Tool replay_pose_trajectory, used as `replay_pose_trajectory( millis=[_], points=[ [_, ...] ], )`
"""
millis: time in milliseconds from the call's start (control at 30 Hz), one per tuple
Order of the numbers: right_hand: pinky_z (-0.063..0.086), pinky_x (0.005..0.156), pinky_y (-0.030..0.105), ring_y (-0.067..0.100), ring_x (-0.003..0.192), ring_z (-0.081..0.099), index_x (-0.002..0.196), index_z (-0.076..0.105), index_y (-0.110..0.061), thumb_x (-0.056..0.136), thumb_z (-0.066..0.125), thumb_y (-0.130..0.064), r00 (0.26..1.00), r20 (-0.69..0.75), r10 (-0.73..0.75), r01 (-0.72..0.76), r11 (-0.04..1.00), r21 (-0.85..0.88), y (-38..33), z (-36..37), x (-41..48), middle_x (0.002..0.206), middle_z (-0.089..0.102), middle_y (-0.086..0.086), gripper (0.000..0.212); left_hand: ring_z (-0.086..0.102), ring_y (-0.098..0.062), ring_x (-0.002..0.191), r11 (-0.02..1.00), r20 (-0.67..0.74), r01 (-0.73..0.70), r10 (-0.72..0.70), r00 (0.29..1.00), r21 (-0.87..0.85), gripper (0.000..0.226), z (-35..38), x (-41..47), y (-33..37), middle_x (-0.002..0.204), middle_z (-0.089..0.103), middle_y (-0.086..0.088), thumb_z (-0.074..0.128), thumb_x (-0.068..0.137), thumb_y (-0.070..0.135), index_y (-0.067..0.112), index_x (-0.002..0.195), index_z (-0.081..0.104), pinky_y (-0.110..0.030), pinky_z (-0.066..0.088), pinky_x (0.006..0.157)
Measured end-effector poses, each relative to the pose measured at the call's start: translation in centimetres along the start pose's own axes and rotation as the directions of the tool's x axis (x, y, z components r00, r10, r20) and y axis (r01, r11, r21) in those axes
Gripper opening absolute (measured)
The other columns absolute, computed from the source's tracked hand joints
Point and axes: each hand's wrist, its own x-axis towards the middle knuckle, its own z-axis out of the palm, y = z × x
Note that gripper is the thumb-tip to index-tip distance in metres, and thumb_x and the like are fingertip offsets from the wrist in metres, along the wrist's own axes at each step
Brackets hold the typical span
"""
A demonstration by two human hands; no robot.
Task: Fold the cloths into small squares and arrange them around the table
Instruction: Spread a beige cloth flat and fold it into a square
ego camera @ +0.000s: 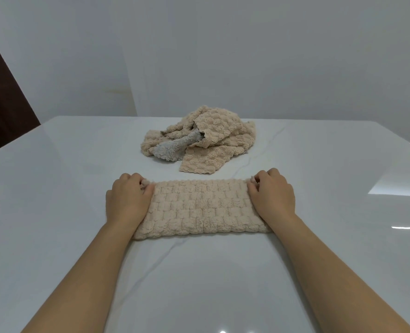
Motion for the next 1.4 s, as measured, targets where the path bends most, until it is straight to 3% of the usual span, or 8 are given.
replay_pose_trajectory(
  millis=[200, 367, 567, 767, 933, 1067, 1200, 1400],
  points=[
    [0.041, 0.079, 0.039, 0.022, 0.075, 0.055, 0.101, 0.045, -0.019, 0.099, 0.048, -0.026, 0.998, -0.011, -0.07, 0.07, 0.97, 0.234, 0.1, -0.2, -0.2, 0.082, 0.06, -0.004, 0.008, 0.053, -0.015, 0.075, 0.961, 0.111, 0.032, -0.001, 0.994, -0.274, 0.018, -1.3, -0.2, 0.2, 0.083, 0.057, 0.004, 0.06, 0.093, 0.034, 0.018, 0.095, 0.051, -0.032, 0.043, 0.067],
    [0.042, 0.074, 0.026, 0.011, 0.074, 0.053, 0.116, 0.057, -0.019, 0.089, 0.067, -0.016, 0.999, -0.013, 0.035, -0.021, 0.818, 0.574, 0.9, -0.5, 0.0, 0.089, 0.057, -0.003, 0.029, 0.054, -0.008, 0.082, 0.919, 0.232, 0.118, -0.029, 0.972, -0.377, 0.021, -2.7, 0.1, -0.6, 0.093, 0.06, 0.005, 0.072, 0.086, 0.027, 0.026, 0.104, 0.063, -0.02, 0.039, 0.068],
    [0.034, 0.074, 0.022, 0.012, 0.083, 0.054, 0.088, 0.064, -0.021, 0.088, 0.069, -0.018, 0.998, 0.012, 0.054, -0.052, 0.832, 0.552, 1.2, -0.6, 0.3, 0.097, 0.059, 0.002, 0.006, 0.057, -0.016, 0.074, 0.904, 0.24, 0.16, -0.066, 0.969, -0.397, 0.012, -3.3, 0.1, -0.8, 0.081, 0.066, 0.0, 0.077, 0.081, 0.025, 0.017, 0.083, 0.068, -0.026, 0.043, 0.063],
    [0.037, 0.062, 0.013, 0.005, 0.068, 0.053, 0.087, 0.058, -0.02, 0.09, 0.065, -0.014, 0.995, 0.041, 0.087, -0.089, 0.685, 0.723, 1.2, -0.8, 0.2, 0.079, 0.061, -0.006, 0.01, 0.056, -0.009, 0.069, 0.615, 0.236, 0.268, -0.135, 0.962, -0.742, 0.012, -3.6, 0.0, -0.2, 0.08, 0.063, 0.001, 0.064, 0.089, 0.005, 0.017, 0.085, 0.066, -0.014, 0.045, 0.052],
    [0.052, 0.077, 0.021, 0.009, 0.084, 0.063, 0.095, 0.066, -0.022, 0.087, 0.068, -0.004, 0.995, 0.091, 0.032, -0.096, 0.465, 0.88, 1.0, -1.4, 0.1, 0.092, 0.069, -0.002, 0.02, 0.062, -0.01, 0.072, 0.407, 0.274, 0.321, -0.172, 0.946, -0.855, 0.023, -3.6, 0.1, -0.6, 0.085, 0.068, -0.001, 0.054, 0.093, -0.002, 0.016, 0.092, 0.069, -0.014, 0.051, 0.057],
    [0.054, 0.079, 0.022, 0.011, 0.089, 0.067, 0.101, 0.072, -0.015, 0.087, 0.067, -0.001, 0.99, 0.14, -0.002, -0.13, 0.348, 0.928, 1.1, -1.6, 0.0, 0.097, 0.073, 0.005, 0.02, 0.063, -0.011, 0.076, 0.4, 0.267, 0.321, -0.187, 0.945, -0.858, 0.025, -3.4, 0.2, -0.5, 0.089, 0.069, -0.003, 0.053, 0.093, -0.003, 0.016, 0.091, 0.069, -0.021, 0.053, 0.068],
    [0.048, 0.059, 0.014, 0.001, 0.067, 0.064, 0.093, 0.07, -0.008, 0.092, 0.061, -0.002, 0.988, 0.154, -0.01, -0.145, 0.289, 0.946, 1.0, -2.0, -0.1, 0.077, 0.07, -0.003, 0.011, 0.062, -0.008, 0.071, 0.392, 0.257, 0.328, -0.224, 0.94, -0.859, 0.025, -3.3, 0.0, 0.0, 0.087, 0.069, -0.002, 0.051, 0.095, -0.001, 0.015, 0.092, 0.069, -0.019, 0.052, 0.06],
    [0.049, 0.057, 0.016, 0.003, 0.068, 0.065, 0.093, 0.068, -0.007, 0.099, 0.053, -0.012, 0.981, 0.192, 0.008, -0.19, 0.197, 0.962, 0.7, -2.4, -0.4, 0.079, 0.069, -0.002, 0.017, 0.059, -0.01, 0.077, 0.439, 0.224, 0.316, -0.249, 0.942, -0.841, 0.019, -3.1, 0.0, 0.4, 0.086, 0.065, 0.004, 0.05, 0.096, 0.011, 0.018, 0.094, 0.067, -0.027, 0.047, 0.067]
  ],
)
